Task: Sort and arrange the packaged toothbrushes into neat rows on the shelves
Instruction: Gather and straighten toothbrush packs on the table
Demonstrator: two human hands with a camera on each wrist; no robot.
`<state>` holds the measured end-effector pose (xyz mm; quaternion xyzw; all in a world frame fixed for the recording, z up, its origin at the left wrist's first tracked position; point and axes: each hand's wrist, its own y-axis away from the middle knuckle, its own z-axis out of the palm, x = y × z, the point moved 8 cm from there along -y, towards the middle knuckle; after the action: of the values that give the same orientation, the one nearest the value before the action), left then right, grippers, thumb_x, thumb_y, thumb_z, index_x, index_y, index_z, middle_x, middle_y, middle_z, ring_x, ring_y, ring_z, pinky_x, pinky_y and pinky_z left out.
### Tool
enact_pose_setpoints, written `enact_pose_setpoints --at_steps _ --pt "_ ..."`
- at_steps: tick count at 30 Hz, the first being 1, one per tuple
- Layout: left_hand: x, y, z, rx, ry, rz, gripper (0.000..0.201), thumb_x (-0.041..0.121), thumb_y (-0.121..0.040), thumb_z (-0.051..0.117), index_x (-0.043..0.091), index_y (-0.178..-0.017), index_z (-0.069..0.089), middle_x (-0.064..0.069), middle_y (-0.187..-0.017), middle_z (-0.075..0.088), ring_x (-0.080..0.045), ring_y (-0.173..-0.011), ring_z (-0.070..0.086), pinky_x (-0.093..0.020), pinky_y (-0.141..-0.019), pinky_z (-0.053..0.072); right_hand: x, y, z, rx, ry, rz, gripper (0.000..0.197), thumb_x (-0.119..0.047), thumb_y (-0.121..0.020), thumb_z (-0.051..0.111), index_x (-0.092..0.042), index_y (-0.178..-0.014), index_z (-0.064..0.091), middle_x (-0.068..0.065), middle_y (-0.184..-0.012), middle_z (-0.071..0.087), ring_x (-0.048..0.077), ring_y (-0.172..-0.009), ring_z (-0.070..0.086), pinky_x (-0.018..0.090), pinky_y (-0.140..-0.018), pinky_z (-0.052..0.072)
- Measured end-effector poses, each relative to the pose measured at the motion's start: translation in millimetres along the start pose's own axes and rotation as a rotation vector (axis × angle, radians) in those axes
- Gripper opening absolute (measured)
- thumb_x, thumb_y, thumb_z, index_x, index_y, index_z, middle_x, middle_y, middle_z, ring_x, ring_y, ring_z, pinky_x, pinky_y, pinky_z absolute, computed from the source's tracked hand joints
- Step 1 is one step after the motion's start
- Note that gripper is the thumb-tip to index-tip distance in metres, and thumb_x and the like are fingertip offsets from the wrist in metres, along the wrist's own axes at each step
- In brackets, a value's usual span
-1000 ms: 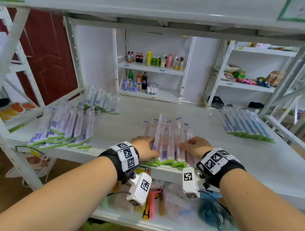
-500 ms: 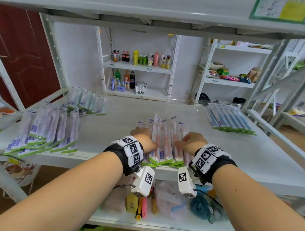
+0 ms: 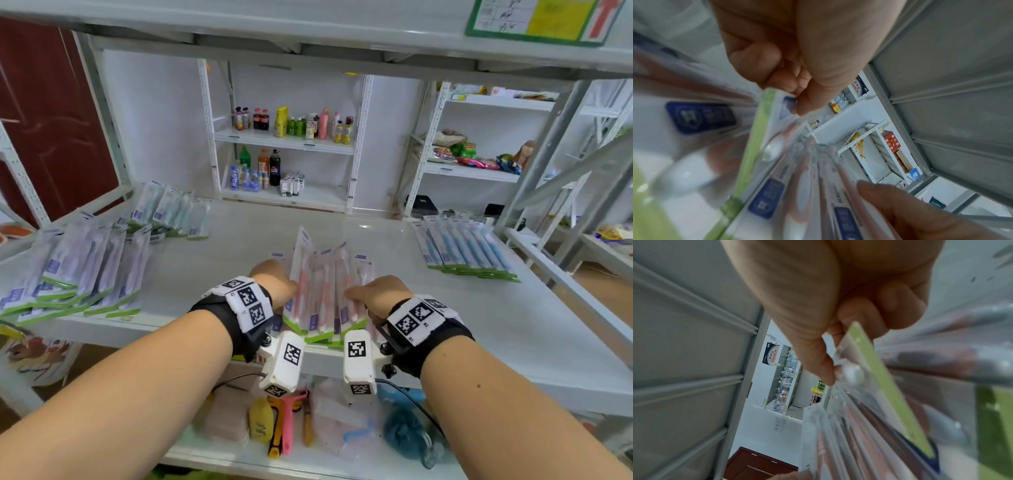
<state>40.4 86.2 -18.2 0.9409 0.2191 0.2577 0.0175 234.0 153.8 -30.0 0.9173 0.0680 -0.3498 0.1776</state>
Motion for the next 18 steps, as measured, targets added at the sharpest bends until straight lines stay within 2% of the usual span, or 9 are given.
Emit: enact_pose_setpoints --at_steps 1,3,5,8,12,14,18 --pt "1 1 -5 0.029 0.009 -0.003 0.022 0.021 -0.089 0.053 0.002 -0.084 0.061 -0.022 -0.095 0.065 -0.035 -0.093 0.063 -0.032 -0.066 0.043 2 0 -5 0.005 -0.053 -0.015 0.036 -0.033 -0.083 0.064 -0.009 -0.058 0.052 0.004 -0.051 0.05 0.02 -0.048 0.047 0.025 -0.054 0.039" --pt "7 1 -13 0.081 0.06 0.001 0.029 0.021 -0.089 0.053 0.007 -0.063 0.052 -0.016 -0.069 0.058 -0.035 -0.075 0.062 -0.028 -0.056 0.036 10 1 -16 0.03 -0.154 -0.052 0.037 -0.031 -0.084 0.064 -0.009 -0.058 0.05 0.006 -0.05 0.046 0.023 -0.05 0.045 0.028 -0.056 0.037" --pt "20 3 -15 0.101 0.154 0.041 0.035 0.022 -0.088 0.056 0.011 -0.056 0.049 -0.007 -0.055 0.051 -0.026 -0.054 0.053 -0.025 -0.048 0.034 24 3 -32 0.072 -0.259 -0.077 0.037 -0.028 -0.084 0.065 -0.009 -0.057 0.05 0.006 -0.046 0.042 0.022 -0.048 0.043 0.028 -0.051 0.033" --pt "52 12 -2 0.086 0.428 0.098 0.024 0.02 -0.088 0.06 0.013 -0.066 0.056 -0.005 -0.056 0.052 -0.016 -0.044 0.045 -0.016 -0.037 0.033 53 6 -58 0.129 -0.345 -0.083 0.036 -0.026 -0.084 0.066 -0.008 -0.056 0.052 0.008 -0.044 0.043 0.021 -0.042 0.039 0.029 -0.047 0.031" --pt "109 28 41 -0.035 0.635 0.152 0.025 0.014 -0.091 0.057 0.013 -0.066 0.053 -0.001 -0.05 0.047 -0.003 -0.029 0.039 -0.012 -0.031 0.029 104 10 -98 0.182 -0.43 -0.053 0.024 -0.022 -0.082 0.068 -0.003 -0.071 0.061 0.015 -0.057 0.05 0.02 -0.04 0.039 0.028 -0.043 0.032" --pt "137 36 67 -0.103 0.698 0.162 0.025 0.011 -0.092 0.055 0.012 -0.067 0.05 -0.002 -0.05 0.045 -0.002 -0.027 0.037 -0.012 -0.03 0.028 132 13 -117 0.213 -0.449 -0.033 0.02 -0.02 -0.082 0.069 -0.002 -0.078 0.064 0.014 -0.058 0.055 0.018 -0.037 0.04 0.025 -0.041 0.033" --pt "177 45 121 -0.205 0.771 0.127 0.026 0.005 -0.091 0.051 0.01 -0.066 0.048 -0.003 -0.046 0.045 -0.003 -0.027 0.037 -0.013 -0.031 0.029 185 19 -150 0.235 -0.397 0.029 0.011 -0.02 -0.084 0.067 -0.014 -0.091 0.063 0.007 -0.059 0.062 0.011 -0.034 0.047 0.019 -0.036 0.037"
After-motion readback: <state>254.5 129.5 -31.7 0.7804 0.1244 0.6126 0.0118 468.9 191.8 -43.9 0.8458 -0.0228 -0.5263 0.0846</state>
